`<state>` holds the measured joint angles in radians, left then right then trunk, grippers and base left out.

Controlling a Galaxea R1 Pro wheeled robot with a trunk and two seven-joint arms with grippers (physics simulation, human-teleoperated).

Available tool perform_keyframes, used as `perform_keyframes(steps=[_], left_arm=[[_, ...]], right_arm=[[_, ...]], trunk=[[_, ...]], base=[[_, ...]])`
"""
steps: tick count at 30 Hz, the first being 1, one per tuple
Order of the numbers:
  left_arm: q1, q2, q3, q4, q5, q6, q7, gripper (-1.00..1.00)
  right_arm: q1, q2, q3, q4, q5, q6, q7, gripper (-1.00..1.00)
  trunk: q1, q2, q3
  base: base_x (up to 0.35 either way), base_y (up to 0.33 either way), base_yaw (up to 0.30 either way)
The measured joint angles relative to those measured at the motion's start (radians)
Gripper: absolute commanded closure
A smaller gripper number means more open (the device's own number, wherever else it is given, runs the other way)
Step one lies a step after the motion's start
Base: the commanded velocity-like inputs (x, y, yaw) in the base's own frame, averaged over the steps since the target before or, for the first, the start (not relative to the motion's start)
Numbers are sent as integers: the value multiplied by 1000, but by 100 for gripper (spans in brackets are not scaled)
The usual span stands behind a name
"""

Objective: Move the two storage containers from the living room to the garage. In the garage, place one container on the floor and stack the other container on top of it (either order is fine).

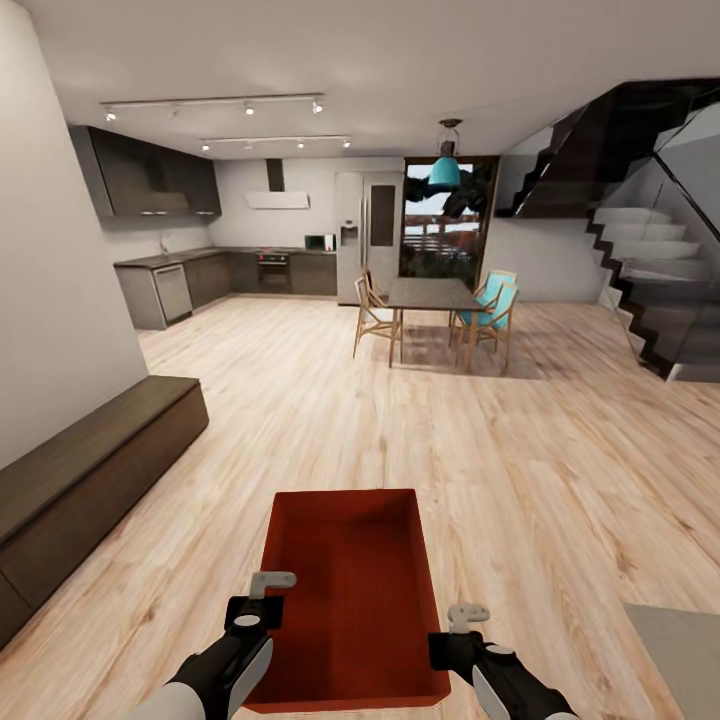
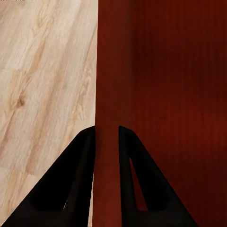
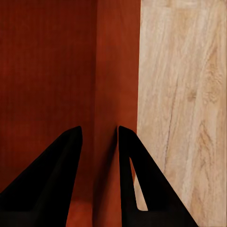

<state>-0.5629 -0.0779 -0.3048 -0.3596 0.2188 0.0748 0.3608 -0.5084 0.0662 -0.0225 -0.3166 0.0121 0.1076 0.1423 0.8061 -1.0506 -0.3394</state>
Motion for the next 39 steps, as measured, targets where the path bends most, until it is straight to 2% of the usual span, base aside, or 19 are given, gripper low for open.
perform_keyframes(steps=[7,15,16,19,24,32,39], left_arm=[[0,0,0,0,0,0,0,100],[0,0,0,0,0,0,0,100],[1,2,1,4,-5,-5,-5,100],[10,1,45,-5,-55,-8,-18,100],[17,-10,84,-8,-83,-10,-13,100],[18,-10,98,-34,-107,-10,-13,100],[18,-10,102,-34,-112,-9,-14,100]], right_arm=[[0,1,-8,0,8,-1,0,100],[0,-1,6,0,-6,0,0,100],[2,2,4,3,-5,-7,-2,100],[-8,3,13,25,-9,-24,-2,100],[-13,-4,30,22,-12,-16,1,100],[-13,-2,26,7,-11,-29,1,100],[-12,-1,22,6,-7,-29,0,100]], trunk=[[0,0,-11],[0,0,-16],[1,0,-16],[1,0,-16],[0,0,-16],[0,0,-16],[0,0,-16]], base=[[341,0,0],[298,0,0],[0,0,0],[0,0,0],[146,49,0],[311,124,0],[319,131,0]])
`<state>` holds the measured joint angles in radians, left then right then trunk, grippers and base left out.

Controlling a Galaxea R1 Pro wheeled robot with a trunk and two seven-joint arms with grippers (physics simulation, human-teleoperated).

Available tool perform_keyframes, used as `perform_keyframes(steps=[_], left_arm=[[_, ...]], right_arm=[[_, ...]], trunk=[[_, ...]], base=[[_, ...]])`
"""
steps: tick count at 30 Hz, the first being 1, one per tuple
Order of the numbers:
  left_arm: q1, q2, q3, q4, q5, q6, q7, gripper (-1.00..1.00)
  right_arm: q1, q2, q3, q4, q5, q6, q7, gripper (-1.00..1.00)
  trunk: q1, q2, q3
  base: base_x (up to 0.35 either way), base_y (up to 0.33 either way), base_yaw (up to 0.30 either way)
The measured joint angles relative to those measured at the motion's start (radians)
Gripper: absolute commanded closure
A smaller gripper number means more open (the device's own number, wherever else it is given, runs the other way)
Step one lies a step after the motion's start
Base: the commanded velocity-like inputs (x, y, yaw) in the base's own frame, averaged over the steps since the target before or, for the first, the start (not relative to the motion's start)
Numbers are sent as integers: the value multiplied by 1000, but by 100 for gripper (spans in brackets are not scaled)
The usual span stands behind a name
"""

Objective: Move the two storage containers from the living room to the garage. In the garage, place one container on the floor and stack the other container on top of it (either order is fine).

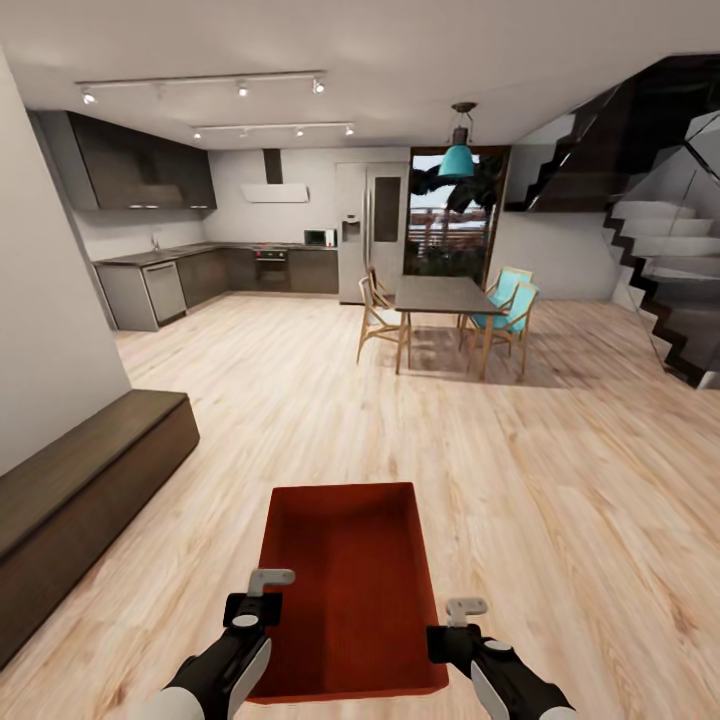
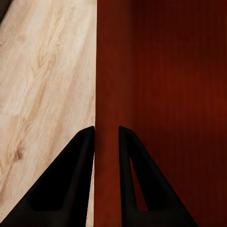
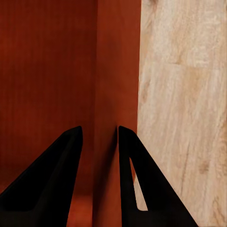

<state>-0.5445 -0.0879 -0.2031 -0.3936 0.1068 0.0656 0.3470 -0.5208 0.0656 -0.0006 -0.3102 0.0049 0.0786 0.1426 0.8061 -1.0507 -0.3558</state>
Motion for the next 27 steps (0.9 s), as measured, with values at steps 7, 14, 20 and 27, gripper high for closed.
perform_keyframes(steps=[7,14,20,27], left_arm=[[0,14,-83,32,91,0,4,100],[0,14,-80,31,86,0,3,100],[0,14,-80,30,86,0,3,100],[0,14,-80,30,86,0,3,100]], right_arm=[[-1,1,-3,44,-3,-1,0,100],[0,1,-3,41,-3,0,-1,100],[-1,1,-3,40,-3,0,0,100],[0,1,-3,40,-3,0,0,100]], trunk=[[0,0,0],[0,0,-1],[0,0,-1],[0,0,-1]], base=[[319,137,-2],[320,137,-198],[320,138,-275],[320,138,-280]])
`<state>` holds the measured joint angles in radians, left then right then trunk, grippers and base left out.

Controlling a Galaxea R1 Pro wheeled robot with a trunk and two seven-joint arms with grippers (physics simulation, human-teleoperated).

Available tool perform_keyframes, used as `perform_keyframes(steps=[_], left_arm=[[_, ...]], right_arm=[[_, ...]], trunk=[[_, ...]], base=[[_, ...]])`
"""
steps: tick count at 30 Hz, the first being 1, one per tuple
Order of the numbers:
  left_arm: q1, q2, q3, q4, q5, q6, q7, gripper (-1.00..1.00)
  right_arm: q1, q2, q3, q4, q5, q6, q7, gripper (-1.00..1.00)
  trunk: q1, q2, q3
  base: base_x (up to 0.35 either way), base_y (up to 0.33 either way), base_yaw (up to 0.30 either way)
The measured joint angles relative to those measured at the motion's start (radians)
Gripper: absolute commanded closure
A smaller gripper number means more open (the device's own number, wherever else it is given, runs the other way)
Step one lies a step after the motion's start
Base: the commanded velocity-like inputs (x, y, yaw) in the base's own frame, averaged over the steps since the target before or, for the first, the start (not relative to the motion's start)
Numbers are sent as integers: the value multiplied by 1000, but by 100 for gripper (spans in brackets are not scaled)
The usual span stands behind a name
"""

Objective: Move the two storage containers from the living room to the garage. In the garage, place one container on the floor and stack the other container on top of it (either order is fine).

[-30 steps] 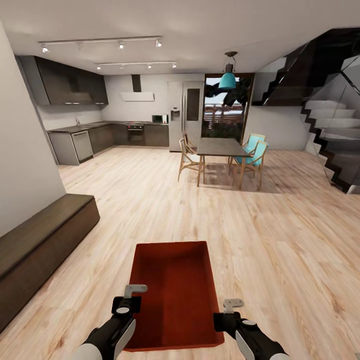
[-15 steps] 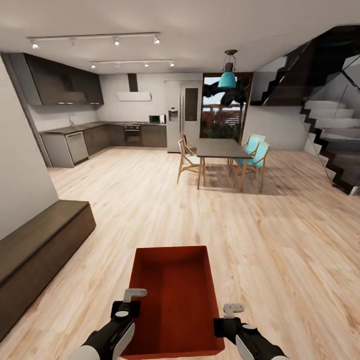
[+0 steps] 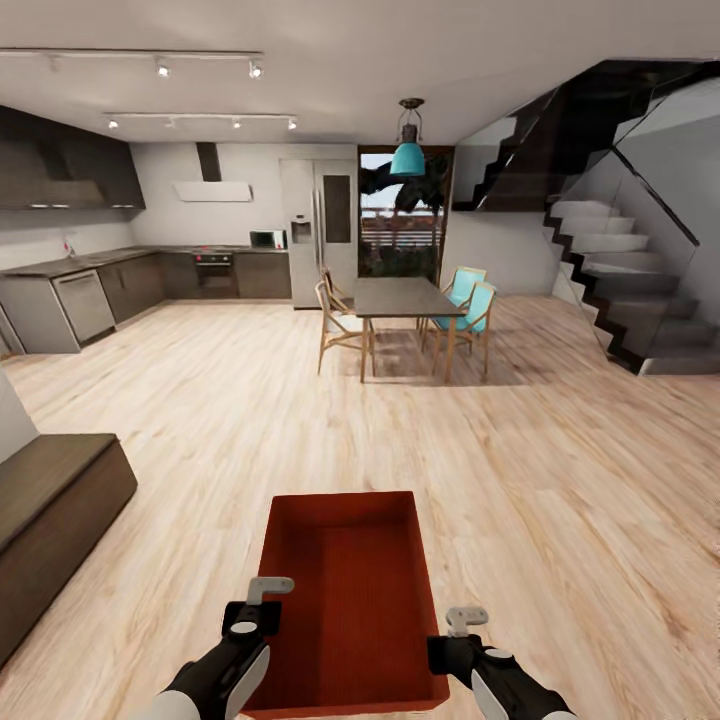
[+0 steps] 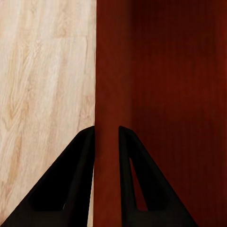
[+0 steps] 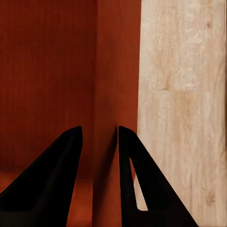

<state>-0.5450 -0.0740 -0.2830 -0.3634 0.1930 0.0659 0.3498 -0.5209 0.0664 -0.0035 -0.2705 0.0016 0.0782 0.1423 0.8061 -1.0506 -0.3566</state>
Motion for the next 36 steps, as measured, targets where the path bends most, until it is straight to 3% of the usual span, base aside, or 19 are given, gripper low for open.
perform_keyframes(steps=[36], left_arm=[[0,0,-1,1,1,0,0,100]], right_arm=[[0,0,0,1,-1,0,0,100]], trunk=[[0,0,0]], base=[[320,138,-282]])
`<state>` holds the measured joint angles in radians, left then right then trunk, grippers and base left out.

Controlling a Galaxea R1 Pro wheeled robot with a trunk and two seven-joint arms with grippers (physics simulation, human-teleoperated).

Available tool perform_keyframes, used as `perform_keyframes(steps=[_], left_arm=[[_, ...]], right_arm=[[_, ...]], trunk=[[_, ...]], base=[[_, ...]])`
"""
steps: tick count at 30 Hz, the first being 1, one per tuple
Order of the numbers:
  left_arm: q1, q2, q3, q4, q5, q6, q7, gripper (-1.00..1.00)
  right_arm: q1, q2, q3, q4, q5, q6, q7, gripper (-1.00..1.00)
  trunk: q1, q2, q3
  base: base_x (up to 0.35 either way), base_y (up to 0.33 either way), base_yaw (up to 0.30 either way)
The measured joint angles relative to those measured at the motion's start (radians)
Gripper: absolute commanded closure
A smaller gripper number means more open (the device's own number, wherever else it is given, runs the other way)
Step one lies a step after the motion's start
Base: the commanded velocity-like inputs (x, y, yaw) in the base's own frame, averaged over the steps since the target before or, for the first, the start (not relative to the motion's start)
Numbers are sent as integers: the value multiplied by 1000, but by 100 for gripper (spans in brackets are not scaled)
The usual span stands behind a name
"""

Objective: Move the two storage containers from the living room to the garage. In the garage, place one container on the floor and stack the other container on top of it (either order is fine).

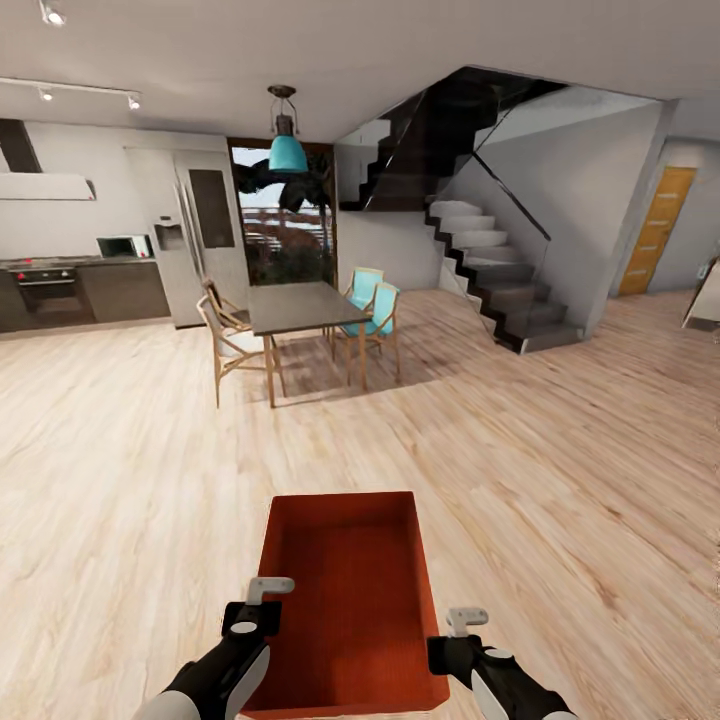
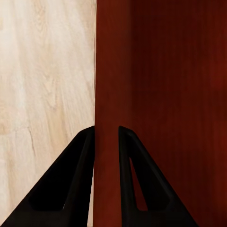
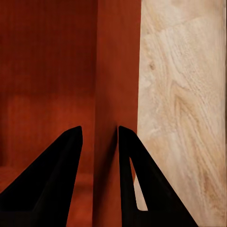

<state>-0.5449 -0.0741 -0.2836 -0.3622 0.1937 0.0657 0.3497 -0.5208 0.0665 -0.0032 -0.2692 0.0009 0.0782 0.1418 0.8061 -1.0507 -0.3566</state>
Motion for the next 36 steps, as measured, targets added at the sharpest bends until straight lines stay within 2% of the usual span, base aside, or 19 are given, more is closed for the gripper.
perform_keyframes(steps=[36], left_arm=[[0,0,0,0,0,1,0,100]], right_arm=[[0,0,0,2,0,0,0,100]], trunk=[[0,0,0]], base=[[325,139,-284]])
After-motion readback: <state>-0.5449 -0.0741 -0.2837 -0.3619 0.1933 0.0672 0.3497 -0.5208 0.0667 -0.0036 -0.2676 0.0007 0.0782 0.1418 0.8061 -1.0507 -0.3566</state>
